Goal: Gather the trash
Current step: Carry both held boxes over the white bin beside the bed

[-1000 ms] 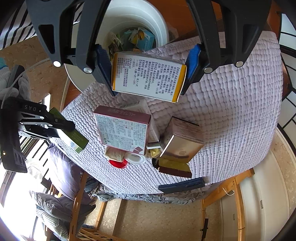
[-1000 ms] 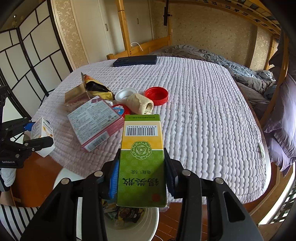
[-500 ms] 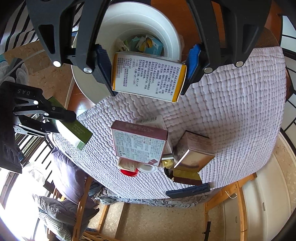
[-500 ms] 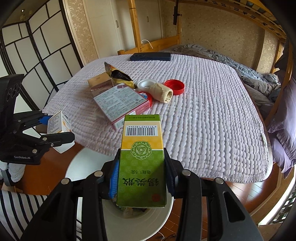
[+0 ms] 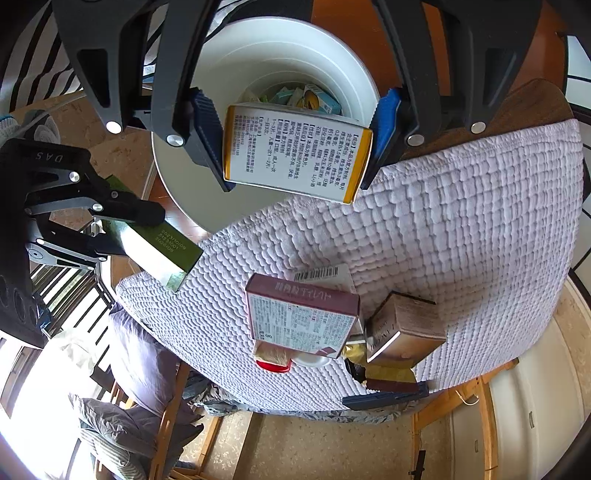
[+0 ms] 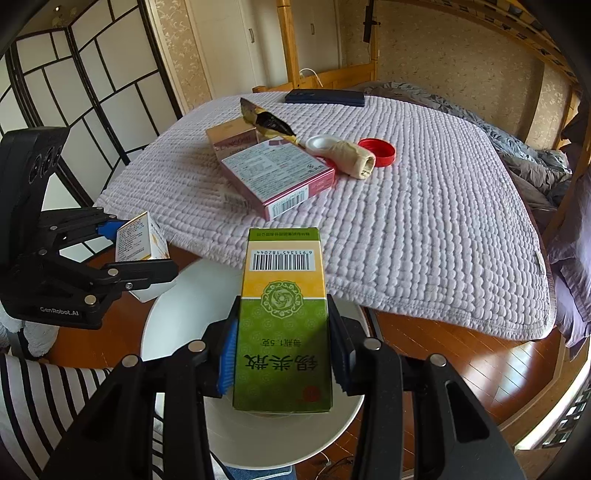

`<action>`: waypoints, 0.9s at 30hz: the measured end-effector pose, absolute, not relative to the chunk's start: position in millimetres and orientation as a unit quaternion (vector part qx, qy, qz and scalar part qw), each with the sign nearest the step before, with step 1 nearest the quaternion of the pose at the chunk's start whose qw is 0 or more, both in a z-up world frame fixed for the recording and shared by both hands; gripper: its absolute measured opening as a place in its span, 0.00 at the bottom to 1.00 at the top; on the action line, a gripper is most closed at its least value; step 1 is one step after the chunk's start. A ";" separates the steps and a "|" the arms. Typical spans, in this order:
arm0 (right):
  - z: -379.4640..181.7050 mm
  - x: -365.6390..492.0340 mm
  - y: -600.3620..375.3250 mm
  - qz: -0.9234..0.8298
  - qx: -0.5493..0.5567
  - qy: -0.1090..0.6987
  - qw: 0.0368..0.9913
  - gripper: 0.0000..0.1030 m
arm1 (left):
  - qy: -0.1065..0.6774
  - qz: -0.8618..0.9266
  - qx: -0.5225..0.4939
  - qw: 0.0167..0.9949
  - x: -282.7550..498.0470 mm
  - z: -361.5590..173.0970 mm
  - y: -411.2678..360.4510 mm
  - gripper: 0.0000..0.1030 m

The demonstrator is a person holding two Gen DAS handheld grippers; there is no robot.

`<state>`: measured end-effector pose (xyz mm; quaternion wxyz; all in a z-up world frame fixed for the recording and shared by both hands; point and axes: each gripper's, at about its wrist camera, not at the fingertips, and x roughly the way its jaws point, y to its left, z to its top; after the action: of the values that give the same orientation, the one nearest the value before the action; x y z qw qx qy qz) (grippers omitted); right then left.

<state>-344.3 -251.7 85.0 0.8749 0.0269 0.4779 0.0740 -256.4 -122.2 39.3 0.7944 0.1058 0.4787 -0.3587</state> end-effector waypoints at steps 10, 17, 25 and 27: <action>72.6 -354.0 -243.3 0.087 0.026 0.495 0.864 0.39 | 0.494 -0.357 0.111 0.785 -267.4 26.0 -124.2 0.66; 65.3 -358.1 -241.6 0.092 0.021 0.505 0.858 0.39 | 0.503 -0.352 0.116 0.781 -271.4 14.5 -126.1 0.66; 56.0 -356.0 -242.2 0.095 0.021 0.512 0.853 0.39 | 0.514 -0.346 0.119 0.776 -272.7 1.0 -125.8 0.66; 53.8 -354.7 -241.5 0.096 0.021 0.513 0.853 0.39 | 0.516 -0.344 0.121 0.775 -272.6 -1.3 -125.1 0.66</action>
<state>-354.7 -241.5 53.8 0.8529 0.0215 0.5127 0.0962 -272.6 -125.1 -1.3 0.7753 0.1205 0.5158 -0.3440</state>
